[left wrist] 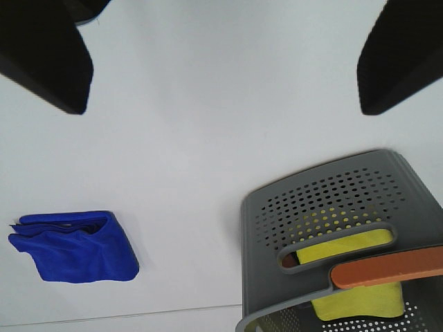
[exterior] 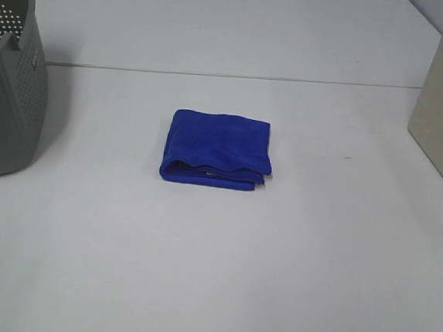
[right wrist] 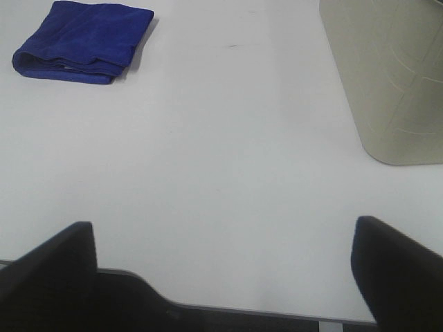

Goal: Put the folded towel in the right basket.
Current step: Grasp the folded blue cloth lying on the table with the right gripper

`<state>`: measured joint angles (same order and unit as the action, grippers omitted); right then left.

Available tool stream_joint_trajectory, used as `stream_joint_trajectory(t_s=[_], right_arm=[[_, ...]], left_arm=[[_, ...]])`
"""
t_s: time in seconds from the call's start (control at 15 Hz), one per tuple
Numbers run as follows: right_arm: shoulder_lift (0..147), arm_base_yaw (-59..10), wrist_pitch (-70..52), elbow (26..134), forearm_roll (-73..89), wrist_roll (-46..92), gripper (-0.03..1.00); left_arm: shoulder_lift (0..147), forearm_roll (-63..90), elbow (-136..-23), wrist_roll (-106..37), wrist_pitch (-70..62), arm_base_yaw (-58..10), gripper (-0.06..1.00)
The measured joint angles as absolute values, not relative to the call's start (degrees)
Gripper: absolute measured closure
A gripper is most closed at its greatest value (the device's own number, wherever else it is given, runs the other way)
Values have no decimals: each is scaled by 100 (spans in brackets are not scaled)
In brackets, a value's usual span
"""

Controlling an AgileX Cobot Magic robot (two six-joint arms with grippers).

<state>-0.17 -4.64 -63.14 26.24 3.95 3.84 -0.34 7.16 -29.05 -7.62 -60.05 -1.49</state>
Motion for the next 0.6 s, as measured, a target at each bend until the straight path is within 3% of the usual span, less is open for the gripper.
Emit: stream_joint_trajectory(t_s=[0.6], right_arm=[[-17,-464,-6314,2624,384,384,1]], left_arm=[[-34,716,-2905,-762,-6005,-149,-1]])
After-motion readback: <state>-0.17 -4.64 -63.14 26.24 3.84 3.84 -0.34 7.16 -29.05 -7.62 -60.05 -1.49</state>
